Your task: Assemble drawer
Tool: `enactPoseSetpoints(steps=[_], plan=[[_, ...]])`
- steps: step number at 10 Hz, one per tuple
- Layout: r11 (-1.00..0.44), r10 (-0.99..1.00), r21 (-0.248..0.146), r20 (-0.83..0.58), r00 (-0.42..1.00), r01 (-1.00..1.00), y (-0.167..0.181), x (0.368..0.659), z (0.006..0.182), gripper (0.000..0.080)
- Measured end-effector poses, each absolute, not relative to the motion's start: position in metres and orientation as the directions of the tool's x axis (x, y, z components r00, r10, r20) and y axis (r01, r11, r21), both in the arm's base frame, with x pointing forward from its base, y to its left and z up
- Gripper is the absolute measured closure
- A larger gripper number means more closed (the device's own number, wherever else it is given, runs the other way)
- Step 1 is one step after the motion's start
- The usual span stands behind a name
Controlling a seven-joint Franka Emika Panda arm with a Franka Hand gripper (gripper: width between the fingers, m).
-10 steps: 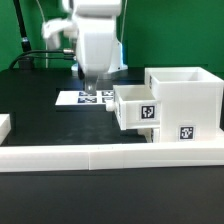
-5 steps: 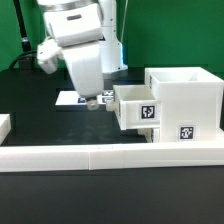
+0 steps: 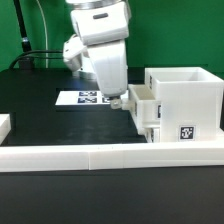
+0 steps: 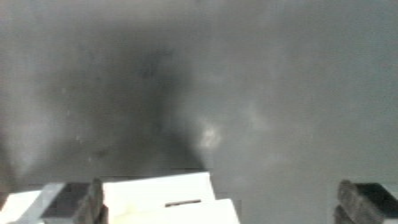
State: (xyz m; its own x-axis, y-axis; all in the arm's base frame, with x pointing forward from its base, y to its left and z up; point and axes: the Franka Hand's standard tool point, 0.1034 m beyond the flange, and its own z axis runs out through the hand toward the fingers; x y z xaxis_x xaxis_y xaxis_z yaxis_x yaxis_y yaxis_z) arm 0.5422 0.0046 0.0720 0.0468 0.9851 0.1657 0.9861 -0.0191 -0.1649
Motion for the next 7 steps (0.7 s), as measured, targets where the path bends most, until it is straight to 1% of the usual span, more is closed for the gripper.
enactPoseSetpoints(steps=[2, 3, 5, 7], plan=[[-0.061, 0.982, -0.177, 0.163, 0.091, 0.982, 0.023, 0.542, 0.072, 0.0151], [-0.084, 0.981, -0.179, 0.159, 0.113, 0.98, 0.024, 0.542, 0.071, 0.0151], [-0.1, 0.98, -0.179, 0.155, 0.129, 0.979, 0.016, 0.541, 0.073, 0.0151], [-0.13, 0.977, -0.187, 0.143, 0.158, 0.974, -0.003, 0.522, 0.079, 0.0151]])
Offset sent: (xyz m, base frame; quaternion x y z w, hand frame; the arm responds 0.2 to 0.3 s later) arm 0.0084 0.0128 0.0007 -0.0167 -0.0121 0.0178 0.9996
